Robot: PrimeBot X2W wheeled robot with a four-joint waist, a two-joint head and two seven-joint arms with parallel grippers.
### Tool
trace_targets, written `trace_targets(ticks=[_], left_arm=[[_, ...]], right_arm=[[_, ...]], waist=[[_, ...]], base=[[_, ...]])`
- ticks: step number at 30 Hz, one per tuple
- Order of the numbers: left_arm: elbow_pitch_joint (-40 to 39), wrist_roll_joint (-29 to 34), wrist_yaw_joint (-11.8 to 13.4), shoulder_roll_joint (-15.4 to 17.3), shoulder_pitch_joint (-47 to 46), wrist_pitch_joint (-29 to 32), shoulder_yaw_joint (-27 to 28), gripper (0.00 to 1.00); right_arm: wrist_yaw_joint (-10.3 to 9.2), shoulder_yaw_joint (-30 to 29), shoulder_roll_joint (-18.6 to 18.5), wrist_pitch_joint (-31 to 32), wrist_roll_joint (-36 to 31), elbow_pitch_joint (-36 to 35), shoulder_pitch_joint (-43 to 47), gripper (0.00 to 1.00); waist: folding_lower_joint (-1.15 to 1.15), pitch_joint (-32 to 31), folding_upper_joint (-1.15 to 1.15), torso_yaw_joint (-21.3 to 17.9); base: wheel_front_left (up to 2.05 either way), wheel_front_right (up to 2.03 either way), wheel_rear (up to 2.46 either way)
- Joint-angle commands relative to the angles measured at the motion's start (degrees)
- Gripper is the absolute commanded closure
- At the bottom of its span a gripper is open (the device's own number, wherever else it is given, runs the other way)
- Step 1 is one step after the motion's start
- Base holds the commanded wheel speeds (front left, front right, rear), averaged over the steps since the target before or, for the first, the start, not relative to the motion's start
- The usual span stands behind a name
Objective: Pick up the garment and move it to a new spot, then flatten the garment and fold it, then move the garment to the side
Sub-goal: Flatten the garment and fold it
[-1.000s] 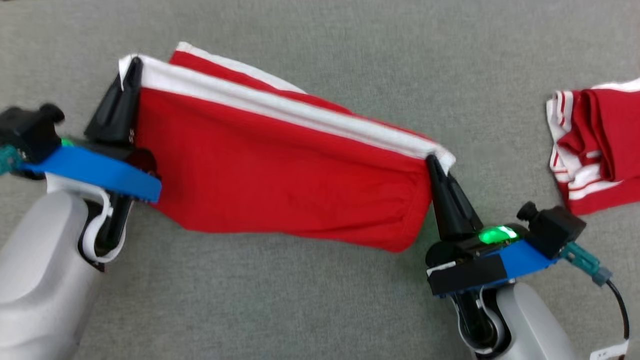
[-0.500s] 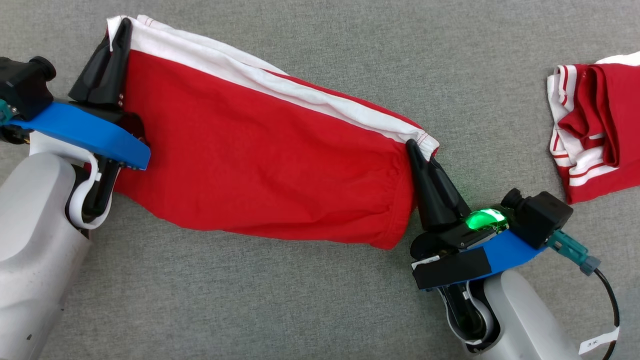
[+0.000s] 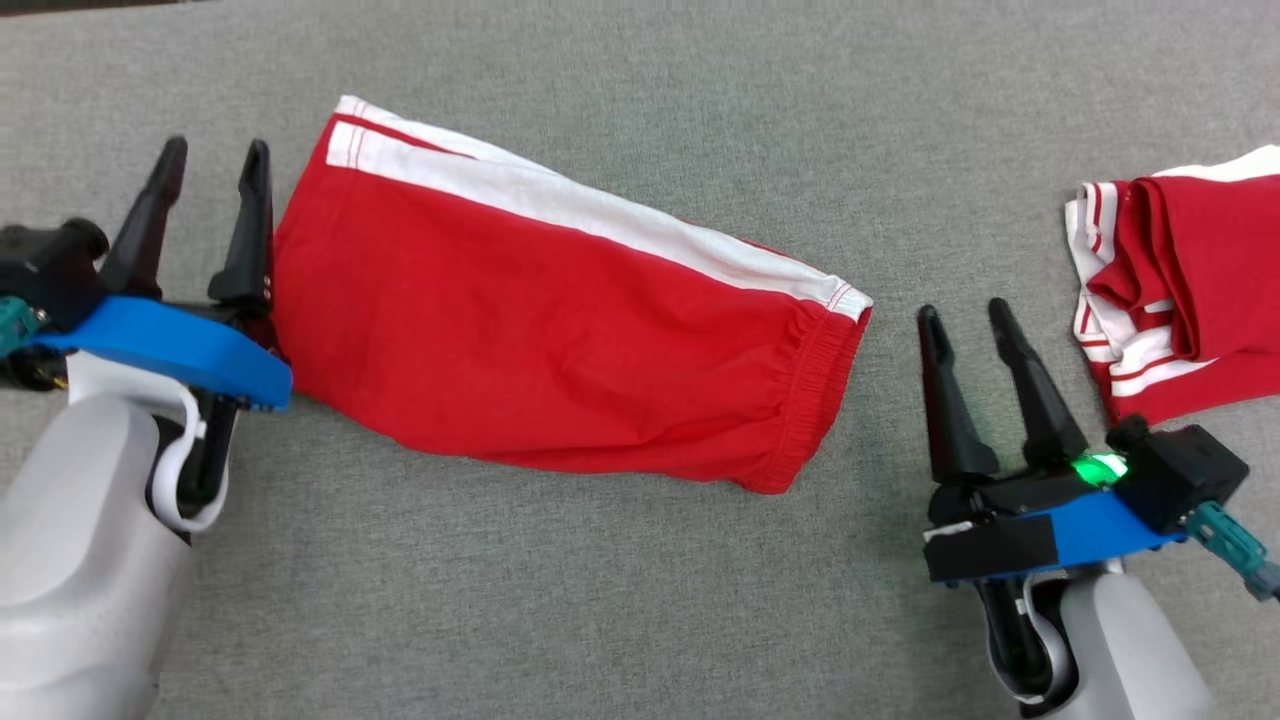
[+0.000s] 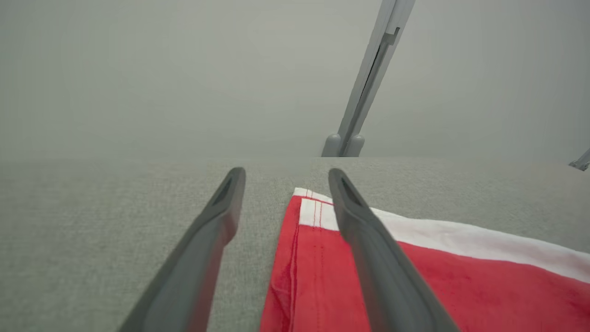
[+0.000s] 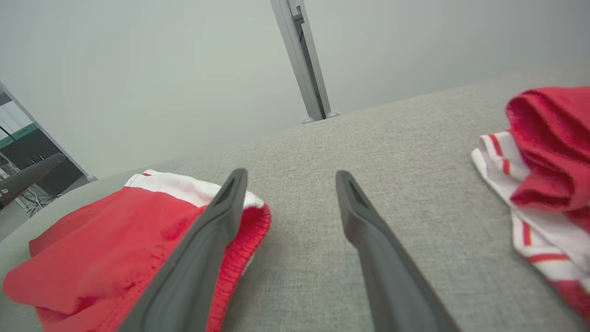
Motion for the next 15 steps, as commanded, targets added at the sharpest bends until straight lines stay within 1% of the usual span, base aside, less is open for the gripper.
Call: trace_targets(ticks=[1, 5, 9, 15], left_arm=[[0.54, -0.32, -0.09, -0.45, 0.89, -0.12, 0.21, 0.00], [2.19, -1.94, -0.09, -0.41, 2.25, -0.12, -2.13, 0.00], [4.80, -4.70, -0.09, 1.11, 1.19, -0.13, -7.69, 0.00], [10.05, -7.83, -0.09, 3.30, -2.27, -0.10, -14.83, 0.00]], right_arm=[[0.00, -0.93, -0.19, -0.02, -0.71, -0.05, 0.99, 0.00], [0.00, -3.64, -0.20, -0.02, -3.93, -0.44, 2.14, 0.00], [0.00, -5.09, -0.13, -0.01, -6.44, -0.31, 2.65, 0.00], [0.00, -6.06, -0.16, -0.02, -6.99, -0.12, 3.13, 0.00]], waist=[[0.01, -0.53, 0.00, -0.09], [0.01, -1.28, 0.00, -0.11], [0.01, -1.14, 0.00, -0.59], [0.01, 0.02, 0.00, -1.74]], base=[[0.00, 0.00, 0.00], [0.00, 0.00, 0.00], [0.00, 0.00, 0.00], [0.00, 0.00, 0.00]])
